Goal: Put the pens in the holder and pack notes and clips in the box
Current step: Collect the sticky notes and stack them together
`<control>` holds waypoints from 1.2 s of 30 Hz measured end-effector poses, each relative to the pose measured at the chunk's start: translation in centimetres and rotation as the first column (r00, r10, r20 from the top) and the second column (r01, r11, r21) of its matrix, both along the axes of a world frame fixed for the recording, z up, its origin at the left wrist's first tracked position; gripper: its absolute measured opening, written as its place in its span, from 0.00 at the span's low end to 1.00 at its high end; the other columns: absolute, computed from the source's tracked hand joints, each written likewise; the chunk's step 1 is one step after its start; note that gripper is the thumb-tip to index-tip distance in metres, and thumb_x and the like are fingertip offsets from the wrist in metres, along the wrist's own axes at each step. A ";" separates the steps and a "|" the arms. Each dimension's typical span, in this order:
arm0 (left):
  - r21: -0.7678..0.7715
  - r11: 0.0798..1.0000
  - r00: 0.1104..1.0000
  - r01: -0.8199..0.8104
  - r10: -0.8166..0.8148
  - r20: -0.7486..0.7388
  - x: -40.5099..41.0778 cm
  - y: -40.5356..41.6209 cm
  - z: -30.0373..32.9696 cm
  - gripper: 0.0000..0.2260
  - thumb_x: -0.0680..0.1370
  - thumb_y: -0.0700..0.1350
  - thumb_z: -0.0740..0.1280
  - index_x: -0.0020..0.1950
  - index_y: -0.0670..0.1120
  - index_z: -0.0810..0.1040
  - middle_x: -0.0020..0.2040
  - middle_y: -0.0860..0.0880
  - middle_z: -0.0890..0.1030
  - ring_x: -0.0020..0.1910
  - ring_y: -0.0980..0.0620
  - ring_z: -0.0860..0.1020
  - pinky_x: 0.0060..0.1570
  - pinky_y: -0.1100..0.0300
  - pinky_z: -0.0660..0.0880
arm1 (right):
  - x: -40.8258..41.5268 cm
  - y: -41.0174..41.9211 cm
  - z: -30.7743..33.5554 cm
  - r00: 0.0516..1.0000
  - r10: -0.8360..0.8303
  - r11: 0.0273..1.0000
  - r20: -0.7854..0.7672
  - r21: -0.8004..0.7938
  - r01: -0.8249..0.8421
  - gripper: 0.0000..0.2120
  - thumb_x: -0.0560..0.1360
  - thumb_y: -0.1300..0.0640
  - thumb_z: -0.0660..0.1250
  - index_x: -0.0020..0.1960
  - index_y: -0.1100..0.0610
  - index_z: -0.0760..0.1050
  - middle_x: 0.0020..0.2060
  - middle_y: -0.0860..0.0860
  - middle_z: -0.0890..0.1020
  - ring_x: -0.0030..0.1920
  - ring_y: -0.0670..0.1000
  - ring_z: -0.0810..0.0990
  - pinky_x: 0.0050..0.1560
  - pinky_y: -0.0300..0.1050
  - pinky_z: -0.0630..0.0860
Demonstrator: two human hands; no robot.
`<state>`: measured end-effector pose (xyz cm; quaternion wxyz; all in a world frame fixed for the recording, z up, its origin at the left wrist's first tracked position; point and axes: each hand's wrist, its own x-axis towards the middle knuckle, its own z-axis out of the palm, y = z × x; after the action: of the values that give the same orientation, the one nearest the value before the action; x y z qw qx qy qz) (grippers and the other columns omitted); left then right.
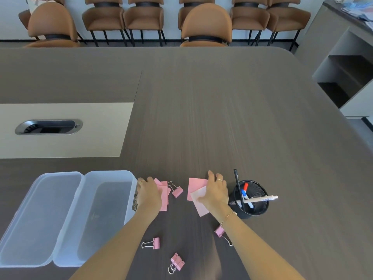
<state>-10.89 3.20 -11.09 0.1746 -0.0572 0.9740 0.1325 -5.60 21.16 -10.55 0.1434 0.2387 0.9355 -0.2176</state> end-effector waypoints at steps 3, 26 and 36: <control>-0.013 0.999 0.999 -0.040 0.040 0.025 -0.2 0.6 -0.3 0.17 0.75 0.36 0.65 0.62 0.38 0.66 0.62 0.37 0.69 0.63 0.38 0.69 0.59 0.50 0.70 | -0.8 0.5 0.0 0.989 0.145 0.988 0.032 0.052 -0.147 0.39 0.66 0.52 0.75 0.71 0.57 0.59 0.68 0.56 0.66 0.66 0.58 0.66 0.65 0.50 0.67; 0.710 0.685 0.981 -0.166 0.190 0.046 1.6 0.7 3.8 0.22 0.67 0.52 0.75 0.58 0.52 0.75 0.51 0.51 0.80 0.47 0.51 0.79 0.39 0.60 0.74 | 4.3 -1.0 2.9 0.950 -0.311 0.529 0.010 -0.829 0.182 0.08 0.71 0.60 0.72 0.49 0.57 0.76 0.40 0.47 0.82 0.37 0.44 0.79 0.29 0.28 0.71; 0.812 0.583 0.971 0.033 -0.212 0.113 4.2 1.4 2.8 0.10 0.75 0.54 0.67 0.51 0.50 0.78 0.43 0.55 0.81 0.42 0.56 0.79 0.38 0.69 0.72 | 4.7 -1.8 1.1 0.965 -0.114 0.851 -0.234 -0.524 -0.027 0.09 0.70 0.56 0.73 0.45 0.56 0.75 0.37 0.50 0.74 0.35 0.48 0.69 0.35 0.37 0.66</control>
<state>-6.64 4.60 -8.25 0.2862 0.0826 0.7881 0.5387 -0.93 19.38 -9.45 0.0755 0.1818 0.8459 -0.4957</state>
